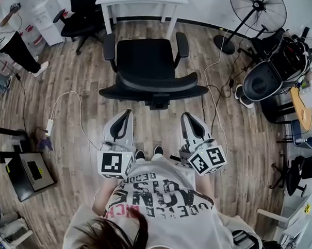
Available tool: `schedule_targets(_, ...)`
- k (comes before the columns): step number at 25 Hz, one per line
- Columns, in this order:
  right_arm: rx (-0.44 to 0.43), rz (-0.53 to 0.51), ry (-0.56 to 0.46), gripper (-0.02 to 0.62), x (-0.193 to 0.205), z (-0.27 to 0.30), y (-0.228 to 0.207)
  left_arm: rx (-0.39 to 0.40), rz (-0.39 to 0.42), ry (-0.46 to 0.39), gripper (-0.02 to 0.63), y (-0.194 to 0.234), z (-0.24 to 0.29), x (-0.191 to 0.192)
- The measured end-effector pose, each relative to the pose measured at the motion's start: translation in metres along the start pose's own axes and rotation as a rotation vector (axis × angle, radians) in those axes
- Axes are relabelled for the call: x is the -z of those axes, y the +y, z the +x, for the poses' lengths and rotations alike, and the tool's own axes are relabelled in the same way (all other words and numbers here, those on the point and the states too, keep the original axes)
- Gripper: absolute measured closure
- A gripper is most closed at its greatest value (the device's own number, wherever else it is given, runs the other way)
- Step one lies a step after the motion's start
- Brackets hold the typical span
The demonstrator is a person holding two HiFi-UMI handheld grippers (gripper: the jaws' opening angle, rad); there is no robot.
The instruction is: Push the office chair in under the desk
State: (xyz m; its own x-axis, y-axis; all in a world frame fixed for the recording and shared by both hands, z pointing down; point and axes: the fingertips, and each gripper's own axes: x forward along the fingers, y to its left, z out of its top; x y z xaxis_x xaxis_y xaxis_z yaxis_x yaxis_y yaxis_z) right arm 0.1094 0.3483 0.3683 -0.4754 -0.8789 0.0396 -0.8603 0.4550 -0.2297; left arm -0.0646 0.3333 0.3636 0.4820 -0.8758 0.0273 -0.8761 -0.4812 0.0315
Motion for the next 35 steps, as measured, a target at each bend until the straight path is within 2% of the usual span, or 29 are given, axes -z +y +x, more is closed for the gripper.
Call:
schedule_targets(10, 0.034, 0.09, -0.075, 0.568, -0.005, -0.006, 0.0, 0.032, 0.001, 0.009, 0.594, 0.003, -0.003, 0.006)
schedule_targets(14, -0.008, 0.163, -0.109, 0.568, -0.01, -0.011, 0.004, 0.04, 0.004, 0.014, 0.594, 0.001, -0.003, 0.008)
schedule_targets(20, -0.05, 0.175, -0.1, 0.568, -0.014, -0.005, -0.013, 0.027, 0.024, 0.018, 0.594, 0.001, 0.011, 0.005)
schedule_targets(24, -0.06, 0.184, -0.075, 0.568, -0.017, 0.011, -0.04, -0.018, 0.046, 0.025, 0.594, 0.01, 0.024, 0.005)
schedule_targets(28, -0.083, 0.138, -0.025, 0.568, -0.017, 0.027, -0.071, -0.065, 0.066, 0.039, 0.594, 0.015, 0.043, 0.009)
schedule_targets(31, -0.113, 0.107, 0.016, 0.568, -0.012, 0.04, -0.092, -0.095, 0.079, 0.066, 0.594, 0.017, 0.056, 0.02)
schedule_targets(35, -0.137, 0.115, 0.035, 0.568, -0.005, 0.047, -0.116, -0.143, 0.085, 0.105, 0.594, 0.018, 0.066, 0.039)
